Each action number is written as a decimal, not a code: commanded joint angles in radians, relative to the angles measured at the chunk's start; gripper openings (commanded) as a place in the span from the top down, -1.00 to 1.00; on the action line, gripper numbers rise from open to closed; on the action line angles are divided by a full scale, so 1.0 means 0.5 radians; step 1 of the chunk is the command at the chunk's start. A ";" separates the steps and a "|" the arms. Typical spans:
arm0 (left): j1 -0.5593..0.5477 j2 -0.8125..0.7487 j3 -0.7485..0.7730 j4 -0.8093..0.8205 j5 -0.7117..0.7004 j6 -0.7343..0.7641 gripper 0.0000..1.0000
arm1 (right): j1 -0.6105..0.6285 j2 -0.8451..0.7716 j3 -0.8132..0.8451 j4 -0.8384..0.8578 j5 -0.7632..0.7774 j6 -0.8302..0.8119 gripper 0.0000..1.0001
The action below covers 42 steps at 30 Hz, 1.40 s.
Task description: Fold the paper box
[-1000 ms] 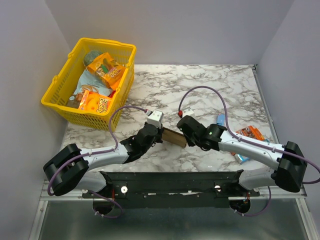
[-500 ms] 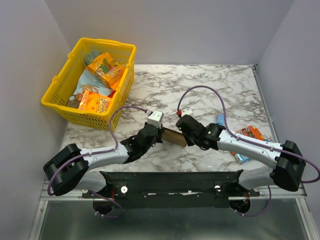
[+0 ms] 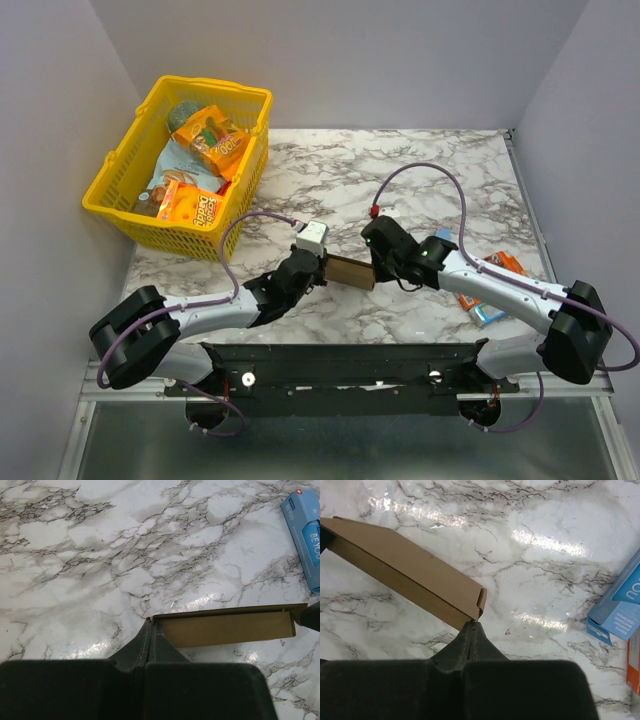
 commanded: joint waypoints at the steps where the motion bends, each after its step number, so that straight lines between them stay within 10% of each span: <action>1: -0.054 0.109 -0.039 -0.313 -0.001 0.001 1.00 | -0.125 -0.052 -0.029 0.210 -0.294 0.206 0.99; 42: -0.088 0.130 -0.021 -0.341 -0.038 0.010 1.00 | -0.291 -0.206 -0.465 0.185 -0.212 0.353 0.99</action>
